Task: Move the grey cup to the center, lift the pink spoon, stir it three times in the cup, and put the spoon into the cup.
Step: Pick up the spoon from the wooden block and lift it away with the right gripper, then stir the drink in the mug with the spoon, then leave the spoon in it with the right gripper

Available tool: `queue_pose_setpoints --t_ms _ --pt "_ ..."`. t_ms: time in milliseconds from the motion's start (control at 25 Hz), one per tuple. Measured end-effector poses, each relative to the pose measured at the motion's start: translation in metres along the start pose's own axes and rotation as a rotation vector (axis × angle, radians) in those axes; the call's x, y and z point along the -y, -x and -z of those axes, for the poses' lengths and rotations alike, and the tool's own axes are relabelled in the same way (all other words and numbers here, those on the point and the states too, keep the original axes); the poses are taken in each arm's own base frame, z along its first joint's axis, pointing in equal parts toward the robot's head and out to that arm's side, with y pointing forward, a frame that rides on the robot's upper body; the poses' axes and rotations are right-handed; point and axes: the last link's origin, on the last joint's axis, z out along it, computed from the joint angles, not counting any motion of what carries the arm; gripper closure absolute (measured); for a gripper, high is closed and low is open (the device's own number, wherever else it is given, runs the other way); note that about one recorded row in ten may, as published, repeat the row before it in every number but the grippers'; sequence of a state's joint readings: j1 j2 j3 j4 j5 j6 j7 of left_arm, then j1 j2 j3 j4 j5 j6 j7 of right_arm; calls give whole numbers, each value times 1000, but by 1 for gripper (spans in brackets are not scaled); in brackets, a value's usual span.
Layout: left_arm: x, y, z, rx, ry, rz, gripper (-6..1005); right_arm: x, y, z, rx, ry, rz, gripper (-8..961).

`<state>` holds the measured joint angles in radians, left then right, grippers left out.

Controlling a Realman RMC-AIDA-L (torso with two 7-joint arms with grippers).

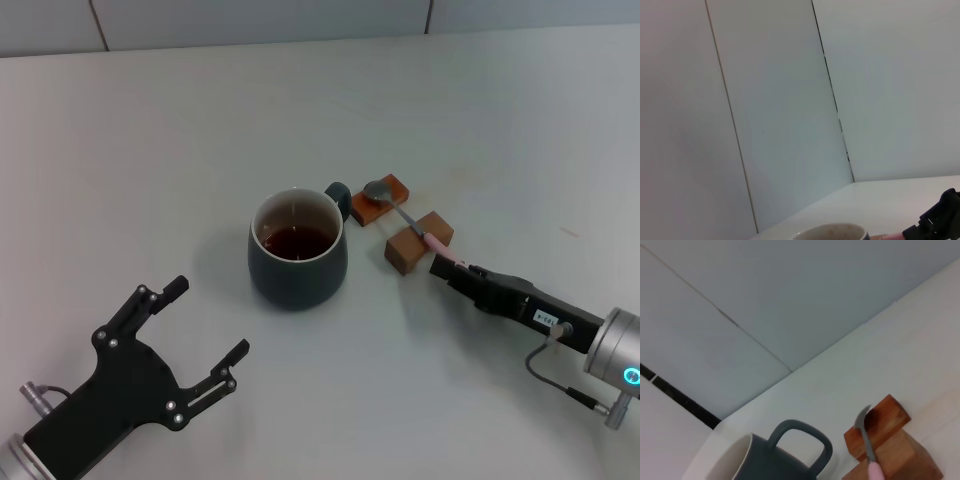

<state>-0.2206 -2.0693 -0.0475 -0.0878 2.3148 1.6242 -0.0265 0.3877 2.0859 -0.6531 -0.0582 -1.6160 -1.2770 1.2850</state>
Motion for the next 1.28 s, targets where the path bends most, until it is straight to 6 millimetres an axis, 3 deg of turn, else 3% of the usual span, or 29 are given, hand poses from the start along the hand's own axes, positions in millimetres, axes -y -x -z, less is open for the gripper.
queue_pose_setpoints --t_ms 280,320,560,600,640,720,800,840,920,1120,1200,1280 --pt "0 1 2 6 -3 -3 142 -7 -2 -1 17 33 40 721" --pt "0 1 3 7 -4 -4 142 -10 1 3 38 62 53 829" --pt "-1 1 2 5 -4 -26 142 -21 22 20 122 178 139 829" --pt "-2 1 2 4 -4 -33 142 -27 37 26 141 242 187 829" --pt "-2 1 2 4 -4 -33 142 -27 37 26 141 242 187 829" --pt "-2 1 2 5 -1 -31 142 -32 55 30 104 303 218 829" --pt "-4 1 1 7 12 -22 142 -39 85 32 -11 343 277 829" --pt "-4 2 1 11 17 -20 142 -39 85 32 -11 343 277 829" --pt "-5 3 1 24 25 -17 142 -48 103 29 -99 348 336 829" --pt "-7 15 -1 101 34 -19 142 -79 154 16 -350 258 517 829" --pt "-7 17 -1 113 37 -19 142 -102 182 10 -474 177 576 829" --pt "-7 17 -2 115 38 -17 142 -111 192 8 -502 154 596 829"
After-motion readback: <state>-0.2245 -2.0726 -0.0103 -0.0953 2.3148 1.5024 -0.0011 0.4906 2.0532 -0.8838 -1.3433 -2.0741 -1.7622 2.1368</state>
